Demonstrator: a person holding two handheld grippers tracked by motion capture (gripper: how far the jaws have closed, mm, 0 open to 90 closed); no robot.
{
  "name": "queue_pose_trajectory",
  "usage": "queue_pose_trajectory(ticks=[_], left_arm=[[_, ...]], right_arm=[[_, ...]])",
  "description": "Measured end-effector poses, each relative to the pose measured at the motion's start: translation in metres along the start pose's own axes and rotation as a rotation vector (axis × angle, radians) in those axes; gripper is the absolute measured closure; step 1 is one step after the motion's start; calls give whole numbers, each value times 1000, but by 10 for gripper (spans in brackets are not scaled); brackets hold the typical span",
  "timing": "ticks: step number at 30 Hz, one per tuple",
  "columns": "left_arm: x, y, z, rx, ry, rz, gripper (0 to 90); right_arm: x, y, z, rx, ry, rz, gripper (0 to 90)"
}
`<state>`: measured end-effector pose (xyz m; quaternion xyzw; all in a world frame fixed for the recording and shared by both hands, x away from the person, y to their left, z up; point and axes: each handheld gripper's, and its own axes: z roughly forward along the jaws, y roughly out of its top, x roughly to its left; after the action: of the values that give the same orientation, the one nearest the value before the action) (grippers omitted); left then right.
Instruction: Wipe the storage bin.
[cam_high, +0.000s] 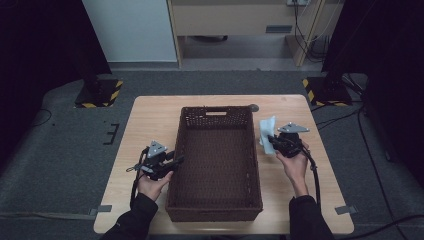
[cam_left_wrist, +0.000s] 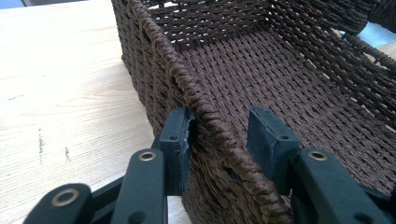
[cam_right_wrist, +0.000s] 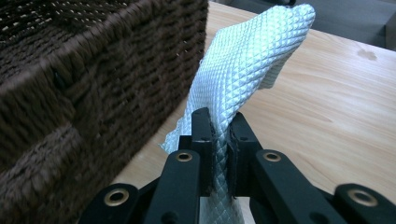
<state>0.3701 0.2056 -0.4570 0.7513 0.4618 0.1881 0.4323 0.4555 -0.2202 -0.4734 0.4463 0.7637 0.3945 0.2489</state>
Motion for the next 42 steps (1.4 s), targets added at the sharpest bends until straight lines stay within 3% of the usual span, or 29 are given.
queue_pose_trajectory(ticks=[4, 16, 18, 23, 29, 33, 35, 40, 42], left_arm=[[0, 0, 0, 0, -1, 1, 588], [1, 0, 0, 1, -9, -4, 581], [2, 0, 1, 0, -12, -6, 578], [2, 0, 1, -1, -13, -7, 578], [2, 0, 1, -1, -15, -7, 575], [2, -1, 1, -4, -14, -7, 575], [2, -1, 1, -5, -14, -6, 575], [2, -1, 1, -5, -13, -6, 575], [2, -1, 1, -6, -13, -7, 575]], right_arm=[[5, 3, 7, 7, 4, -15, 841], [11, 28, 23, -99, 42, -23, 844], [12, 30, 27, -102, 46, -45, 845], [10, 21, 44, -52, 52, -34, 847], [10, 1, 67, 52, 69, 1, 846], [10, -3, 73, 113, 78, 10, 845], [10, 1, 67, 85, 80, 20, 845], [11, 26, 36, -102, 86, -4, 845], [11, 35, 29, -146, 79, -16, 845]])
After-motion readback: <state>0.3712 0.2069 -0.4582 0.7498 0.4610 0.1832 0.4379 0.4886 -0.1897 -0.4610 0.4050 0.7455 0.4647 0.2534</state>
